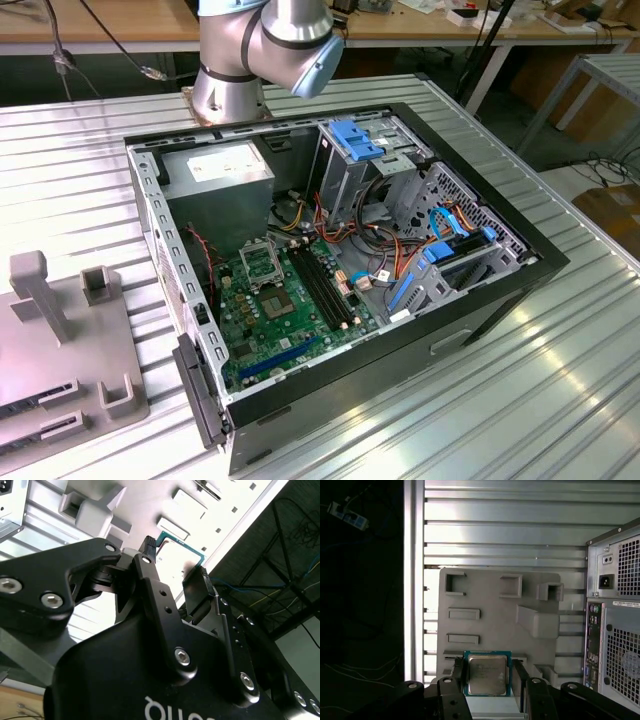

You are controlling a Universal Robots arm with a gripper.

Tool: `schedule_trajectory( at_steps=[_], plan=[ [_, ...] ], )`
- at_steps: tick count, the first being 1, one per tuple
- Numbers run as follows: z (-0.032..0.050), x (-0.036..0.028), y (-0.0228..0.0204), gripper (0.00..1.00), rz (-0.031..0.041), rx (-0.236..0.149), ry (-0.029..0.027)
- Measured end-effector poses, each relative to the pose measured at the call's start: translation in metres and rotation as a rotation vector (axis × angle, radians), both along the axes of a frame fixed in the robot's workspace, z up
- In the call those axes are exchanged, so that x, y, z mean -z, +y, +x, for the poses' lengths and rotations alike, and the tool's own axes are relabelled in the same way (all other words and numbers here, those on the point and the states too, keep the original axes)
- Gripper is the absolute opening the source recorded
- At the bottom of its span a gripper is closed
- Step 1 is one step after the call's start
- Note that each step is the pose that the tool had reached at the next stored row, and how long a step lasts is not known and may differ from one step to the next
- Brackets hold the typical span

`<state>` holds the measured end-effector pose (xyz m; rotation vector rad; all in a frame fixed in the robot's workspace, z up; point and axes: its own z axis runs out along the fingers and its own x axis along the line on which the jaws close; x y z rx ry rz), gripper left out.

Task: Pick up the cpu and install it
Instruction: 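Pick up the cpu and move it towards the insertion slot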

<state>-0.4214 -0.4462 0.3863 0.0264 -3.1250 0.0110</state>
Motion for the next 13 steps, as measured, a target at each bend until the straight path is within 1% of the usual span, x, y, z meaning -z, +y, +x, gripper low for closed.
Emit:
schedule_trajectory(
  at_steps=[13],
  plan=[
    [0.0095,0.0,0.0,0.47,0.0,0.0,0.0001]
  ],
)
